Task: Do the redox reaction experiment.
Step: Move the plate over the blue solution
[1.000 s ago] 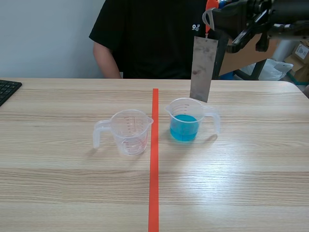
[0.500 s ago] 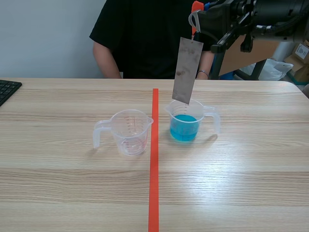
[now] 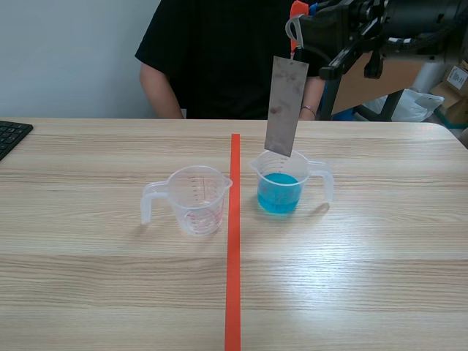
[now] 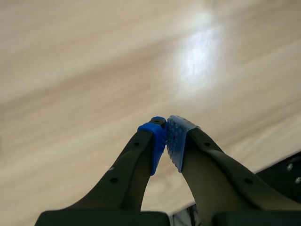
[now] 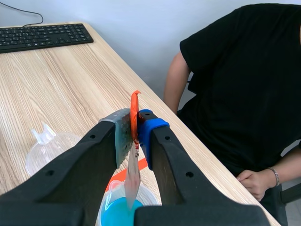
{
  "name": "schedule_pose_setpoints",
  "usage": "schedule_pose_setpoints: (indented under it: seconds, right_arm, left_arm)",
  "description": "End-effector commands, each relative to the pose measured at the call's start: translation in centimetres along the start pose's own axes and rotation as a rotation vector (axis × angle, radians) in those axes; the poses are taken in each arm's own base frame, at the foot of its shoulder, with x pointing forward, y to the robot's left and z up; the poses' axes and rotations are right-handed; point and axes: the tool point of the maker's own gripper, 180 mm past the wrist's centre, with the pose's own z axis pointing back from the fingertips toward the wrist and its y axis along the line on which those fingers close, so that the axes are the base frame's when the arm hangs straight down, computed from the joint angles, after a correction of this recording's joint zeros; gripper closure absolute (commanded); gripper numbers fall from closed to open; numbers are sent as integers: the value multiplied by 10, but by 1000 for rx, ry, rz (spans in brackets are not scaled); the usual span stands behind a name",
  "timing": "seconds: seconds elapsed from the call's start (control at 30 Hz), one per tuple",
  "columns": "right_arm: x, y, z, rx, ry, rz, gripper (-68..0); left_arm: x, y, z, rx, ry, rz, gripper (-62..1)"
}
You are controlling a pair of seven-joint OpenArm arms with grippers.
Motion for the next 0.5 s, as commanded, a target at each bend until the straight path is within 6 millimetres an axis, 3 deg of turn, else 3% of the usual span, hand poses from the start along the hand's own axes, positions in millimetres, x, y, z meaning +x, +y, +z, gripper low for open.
schedule_pose_setpoints:
  seconds: [0.0, 0.33, 0.47]
  right_arm:
    - [16, -6, 1, -3, -39, 27, -15]
    - [16, -6, 1, -4, -39, 27, -15]
    - [16, -6, 1, -4, -39, 27, -15]
  left_arm:
    - [25, 1, -9, -28, -75, 5, -47]
    - [141, -17, -41, -230, -314, -187, -47]
    - [164, -44, -55, -313, -354, -242, -46]
